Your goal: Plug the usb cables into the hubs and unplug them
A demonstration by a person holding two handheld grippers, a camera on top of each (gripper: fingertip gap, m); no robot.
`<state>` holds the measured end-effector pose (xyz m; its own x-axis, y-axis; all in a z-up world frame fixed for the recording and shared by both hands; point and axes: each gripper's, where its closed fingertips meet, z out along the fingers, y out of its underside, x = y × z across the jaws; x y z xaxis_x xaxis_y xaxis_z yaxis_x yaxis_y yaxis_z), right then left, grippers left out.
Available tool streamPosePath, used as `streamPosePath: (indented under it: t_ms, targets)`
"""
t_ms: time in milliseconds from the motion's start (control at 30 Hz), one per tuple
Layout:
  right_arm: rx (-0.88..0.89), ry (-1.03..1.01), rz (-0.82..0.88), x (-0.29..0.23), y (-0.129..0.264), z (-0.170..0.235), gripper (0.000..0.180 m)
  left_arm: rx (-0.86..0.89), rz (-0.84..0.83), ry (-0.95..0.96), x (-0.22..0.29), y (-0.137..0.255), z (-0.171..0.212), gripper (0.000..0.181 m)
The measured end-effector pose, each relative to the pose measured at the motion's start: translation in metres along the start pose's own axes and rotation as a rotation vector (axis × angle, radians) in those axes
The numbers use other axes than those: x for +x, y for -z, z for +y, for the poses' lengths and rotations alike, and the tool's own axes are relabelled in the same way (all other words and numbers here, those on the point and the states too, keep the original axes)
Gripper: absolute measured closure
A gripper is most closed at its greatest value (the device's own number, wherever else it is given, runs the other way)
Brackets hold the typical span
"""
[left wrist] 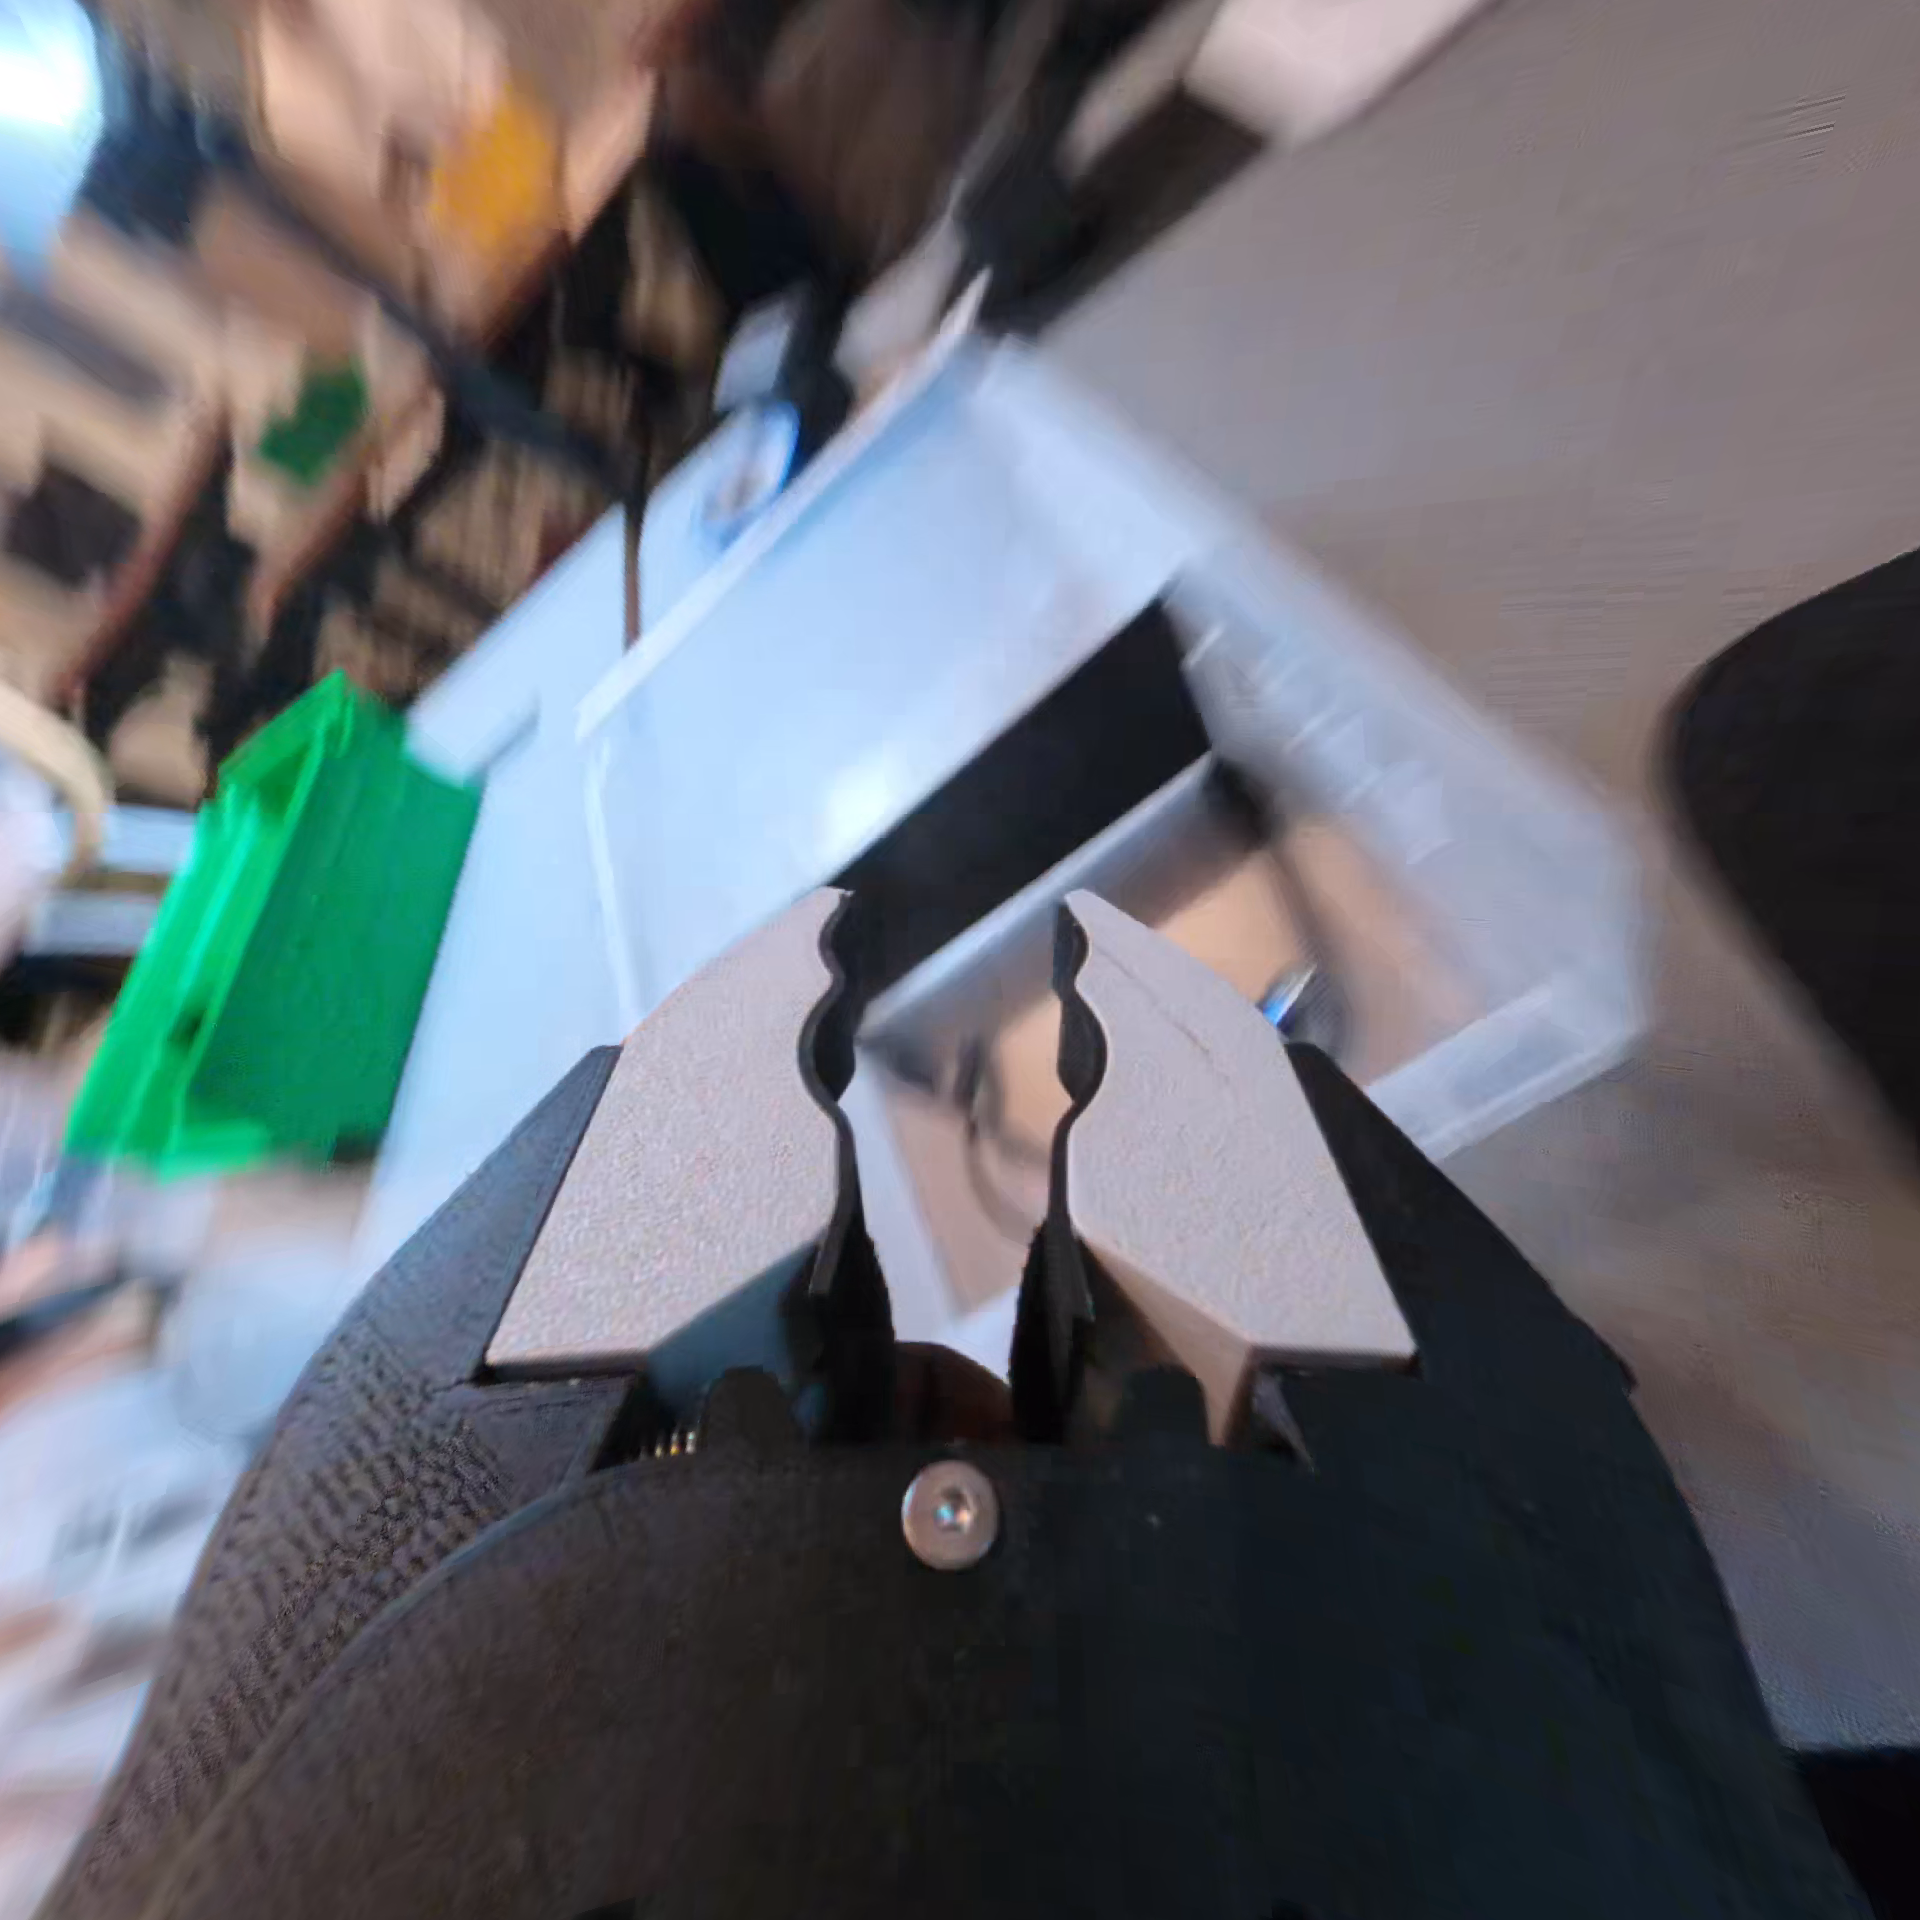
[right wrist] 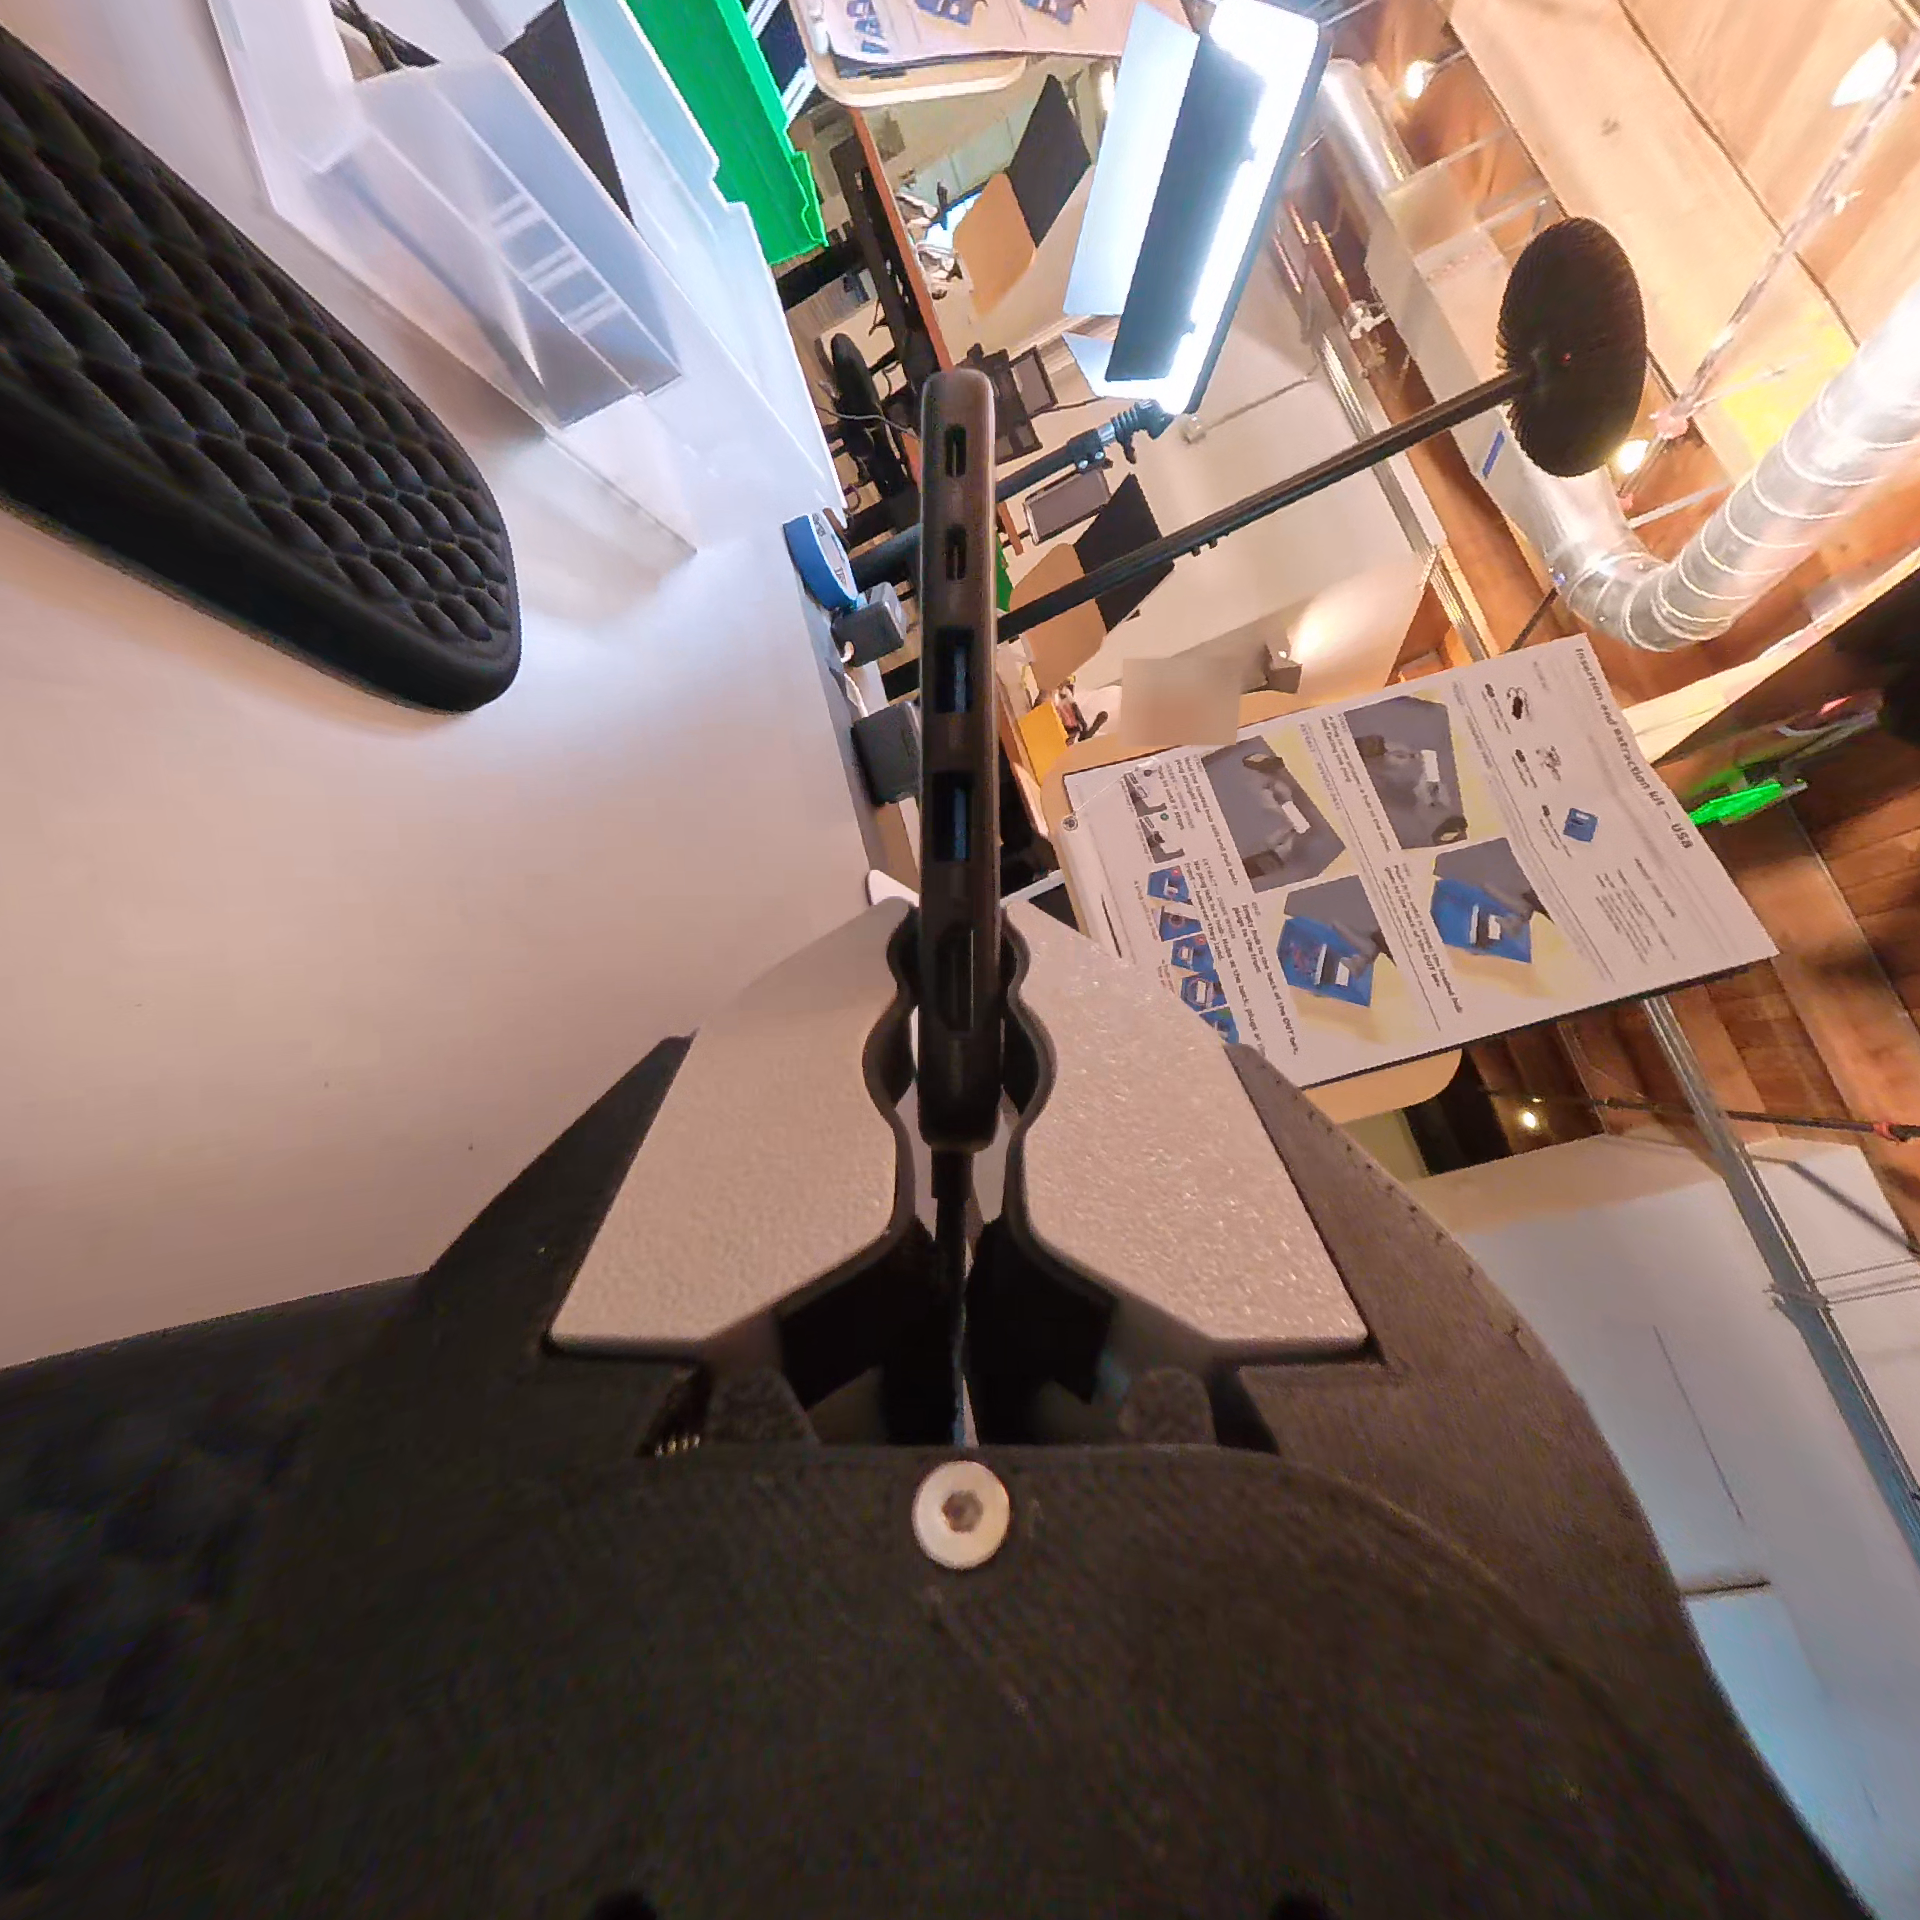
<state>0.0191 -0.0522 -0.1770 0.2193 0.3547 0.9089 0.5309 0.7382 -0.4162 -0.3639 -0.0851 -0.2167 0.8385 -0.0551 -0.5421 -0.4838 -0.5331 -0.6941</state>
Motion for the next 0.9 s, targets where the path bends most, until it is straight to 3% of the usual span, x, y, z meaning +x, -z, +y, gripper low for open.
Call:
streamPosePath:
  t_ms: [33,100,167,267,500,600,800,900]
  targets:
    - [0.006,0.000,0.001,0.000,0.000,-0.001,0.168,-0.120,-0.023,0.052,-0.011,-0.004,0.026,0.145]
    - [0.017,-0.005,0.001,0.000,-0.001,-0.002,0.168,-0.322,0.060,0.149,-0.005,-0.010,0.065,0.145]
    - [0.023,-0.006,-0.008,-0.002,-0.002,-0.004,0.168,-0.418,0.131,0.142,0.003,-0.019,0.083,0.145]
    - [0.033,-0.002,-0.011,-0.004,-0.002,-0.006,0.167,-0.419,0.189,0.133,0.007,-0.041,0.085,0.146]
    - [0.060,-0.017,0.005,-0.001,0.000,-0.010,0.167,-0.563,0.131,-0.011,-0.003,-0.070,0.105,0.155]
    - [0.042,-0.018,0.005,-0.002,-0.001,-0.005,0.168,-0.594,0.135,-0.066,0.004,-0.079,0.114,0.155]
    - [0.045,-0.016,0.011,-0.001,0.000,-0.005,0.167,-0.626,-0.019,-0.093,-0.019,-0.089,0.125,0.172]
    - [0.064,-0.064,0.016,0.001,0.002,-0.005,0.168,-0.451,0.006,-0.100,-0.014,-0.088,0.102,0.173]
